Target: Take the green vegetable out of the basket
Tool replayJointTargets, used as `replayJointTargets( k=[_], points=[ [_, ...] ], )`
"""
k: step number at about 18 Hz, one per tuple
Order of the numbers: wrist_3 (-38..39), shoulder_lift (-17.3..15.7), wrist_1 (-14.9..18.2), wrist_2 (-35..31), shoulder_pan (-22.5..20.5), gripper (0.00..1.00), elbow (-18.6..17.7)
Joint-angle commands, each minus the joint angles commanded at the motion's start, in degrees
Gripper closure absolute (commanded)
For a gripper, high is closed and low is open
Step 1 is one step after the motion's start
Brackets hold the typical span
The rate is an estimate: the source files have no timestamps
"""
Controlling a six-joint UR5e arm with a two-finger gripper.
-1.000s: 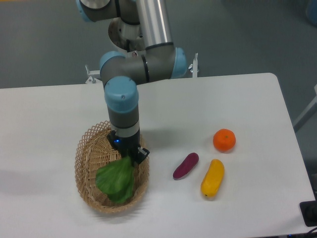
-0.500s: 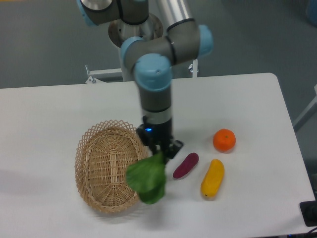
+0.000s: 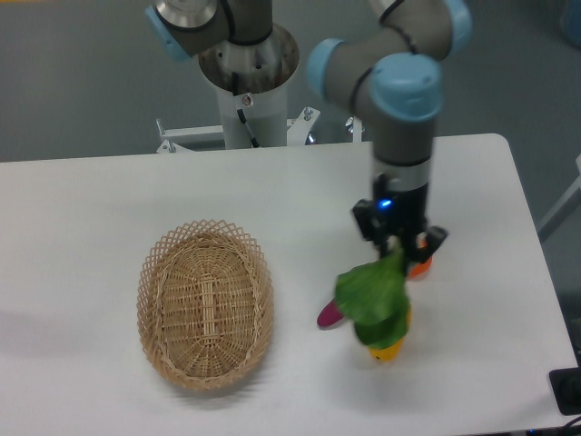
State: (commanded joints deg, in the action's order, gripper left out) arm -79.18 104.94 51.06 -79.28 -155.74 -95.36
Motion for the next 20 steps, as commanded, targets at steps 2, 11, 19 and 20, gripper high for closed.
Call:
replayJointTargets(
  k=[2,11,19,20],
  points=[
    [-2.11,0.0,0.09,0.0,-1.15,0.56,-0.09],
    [-2.65,0.0,0.35,0.0,-1.41,0.56,-0.09],
    [-2.65,0.0,0.26,0.18,-0.97,0.56,-0.09],
    [-2.56,0.0,0.26,0.18,-0.97,0.56,-0.09]
  ],
)
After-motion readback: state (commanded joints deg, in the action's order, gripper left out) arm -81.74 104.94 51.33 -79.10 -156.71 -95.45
